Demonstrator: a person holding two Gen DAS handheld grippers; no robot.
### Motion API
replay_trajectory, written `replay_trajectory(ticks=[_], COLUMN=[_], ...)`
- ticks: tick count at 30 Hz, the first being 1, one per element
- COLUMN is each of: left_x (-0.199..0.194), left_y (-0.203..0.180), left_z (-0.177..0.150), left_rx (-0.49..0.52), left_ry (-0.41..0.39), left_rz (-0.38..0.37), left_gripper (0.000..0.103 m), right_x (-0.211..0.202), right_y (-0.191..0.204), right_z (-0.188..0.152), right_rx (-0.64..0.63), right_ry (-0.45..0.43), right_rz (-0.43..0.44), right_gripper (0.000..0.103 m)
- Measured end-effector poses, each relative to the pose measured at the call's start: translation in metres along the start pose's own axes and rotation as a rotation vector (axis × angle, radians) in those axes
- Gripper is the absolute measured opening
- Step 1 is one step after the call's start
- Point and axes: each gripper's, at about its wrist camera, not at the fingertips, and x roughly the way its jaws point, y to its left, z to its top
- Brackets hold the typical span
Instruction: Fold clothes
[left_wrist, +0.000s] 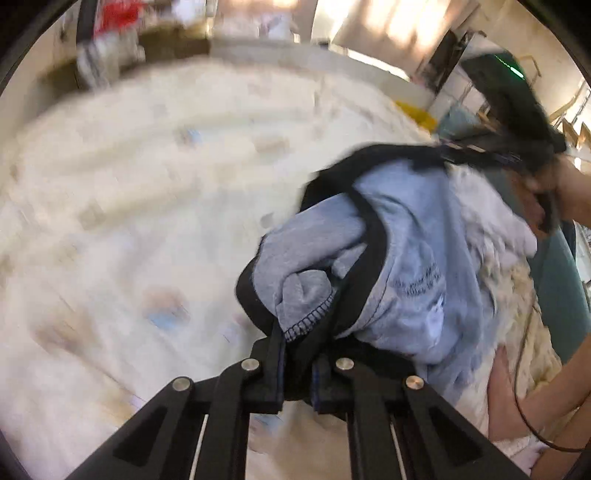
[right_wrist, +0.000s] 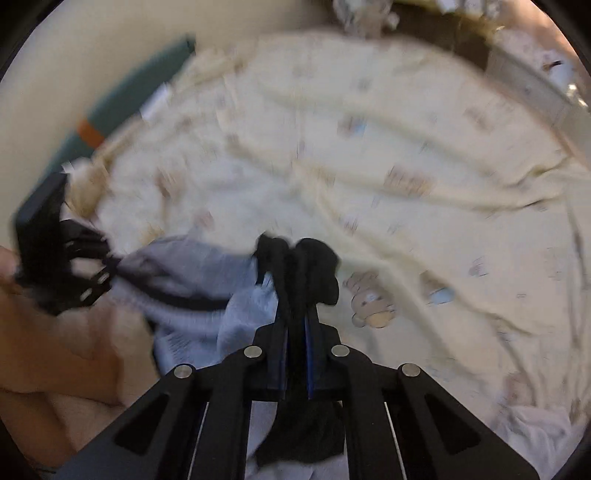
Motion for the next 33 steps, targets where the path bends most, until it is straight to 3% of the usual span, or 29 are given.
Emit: replay_trajectory(ticks=[5,10,19,23,28,33], left_x=[-0.091,-0.183,-0.342,-0.410,-0.482,-0.512], left_y=[-0.022,-0.049,-0.136,-0.168,-0.195,-0.187], left_z=[0.073,0.139,0.216,0.221,0.198,0.182], left_rx=[0.119,0.243,0.343,0.414,0.476,0.442], left_ry=[-0.184,-0.367,-0.682,-0.804,-0.886,-0.854], left_rz=[0.059,0.113,0.206,0.274,0.336,0.332], left_gripper=[0.010,0.010,0.010,0.010,0.010,0.010], right_x=[-0.136,-0.259,-0.424,-0.476,-0.520,-0.533], right_y=[0.019,0.055,0.138,0.175,0.228,0.256], right_z=[0.011,0.014,0.024,0.021,0.001,-0.004], right_rx=[0.031,0.016,-0.080,-0.098,-0.144,-0.147], right_ry=[-0.230,-0.458,-0.716,-0.786,-0.850,-0.866], right_rz=[-0.075,-0.219,-0.463,-0.523,-0.561,-0.549], right_gripper=[0.006,0.006,0.006,0.006,0.006,0.004])
